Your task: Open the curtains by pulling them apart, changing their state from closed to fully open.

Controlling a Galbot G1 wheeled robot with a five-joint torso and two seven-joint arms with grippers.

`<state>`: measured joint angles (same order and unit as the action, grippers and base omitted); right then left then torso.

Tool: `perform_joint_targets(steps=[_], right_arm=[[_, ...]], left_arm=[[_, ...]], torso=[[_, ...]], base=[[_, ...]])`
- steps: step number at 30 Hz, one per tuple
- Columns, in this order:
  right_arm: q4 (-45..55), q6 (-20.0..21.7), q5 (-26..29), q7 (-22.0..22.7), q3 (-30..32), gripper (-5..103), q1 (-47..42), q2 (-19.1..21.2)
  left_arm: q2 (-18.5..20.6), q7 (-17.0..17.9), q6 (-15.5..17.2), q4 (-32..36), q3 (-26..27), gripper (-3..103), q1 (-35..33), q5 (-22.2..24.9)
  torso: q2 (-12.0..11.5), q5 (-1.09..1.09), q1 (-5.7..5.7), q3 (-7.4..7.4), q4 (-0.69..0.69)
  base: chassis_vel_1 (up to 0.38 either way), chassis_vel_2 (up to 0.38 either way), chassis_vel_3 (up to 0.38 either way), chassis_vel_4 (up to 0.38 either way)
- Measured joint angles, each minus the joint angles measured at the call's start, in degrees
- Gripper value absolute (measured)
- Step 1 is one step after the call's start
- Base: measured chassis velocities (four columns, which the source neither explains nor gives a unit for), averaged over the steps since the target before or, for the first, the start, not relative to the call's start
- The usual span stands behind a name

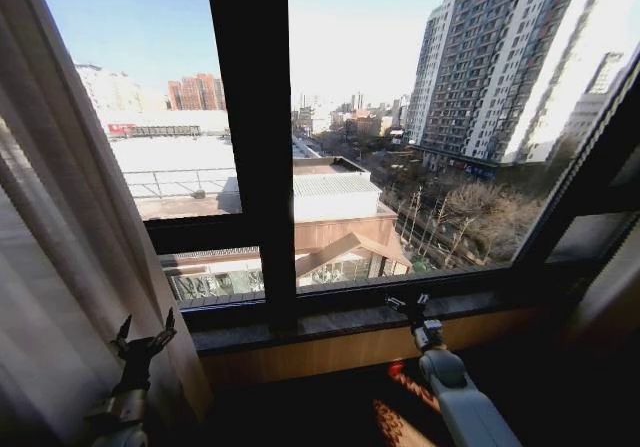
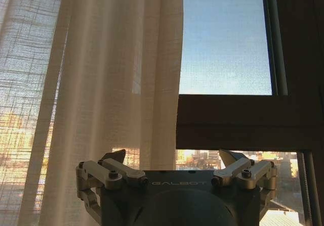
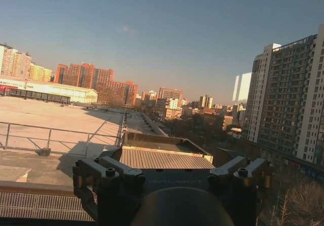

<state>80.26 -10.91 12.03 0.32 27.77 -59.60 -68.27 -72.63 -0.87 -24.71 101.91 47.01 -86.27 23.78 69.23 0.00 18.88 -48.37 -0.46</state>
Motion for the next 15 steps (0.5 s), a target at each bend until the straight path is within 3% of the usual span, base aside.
perform_joint_targets(steps=[15], right_arm=[[0.0,0.0,0.0,0.0,0.0,100,0.0,0.0]], left_arm=[[0.0,0.0,0.0,0.0,0.0,100,0.0,0.0]], torso=[[0.0,0.0,0.01,0.0,0.0]], base=[[0.011,0.017,-0.01,-0.014]])
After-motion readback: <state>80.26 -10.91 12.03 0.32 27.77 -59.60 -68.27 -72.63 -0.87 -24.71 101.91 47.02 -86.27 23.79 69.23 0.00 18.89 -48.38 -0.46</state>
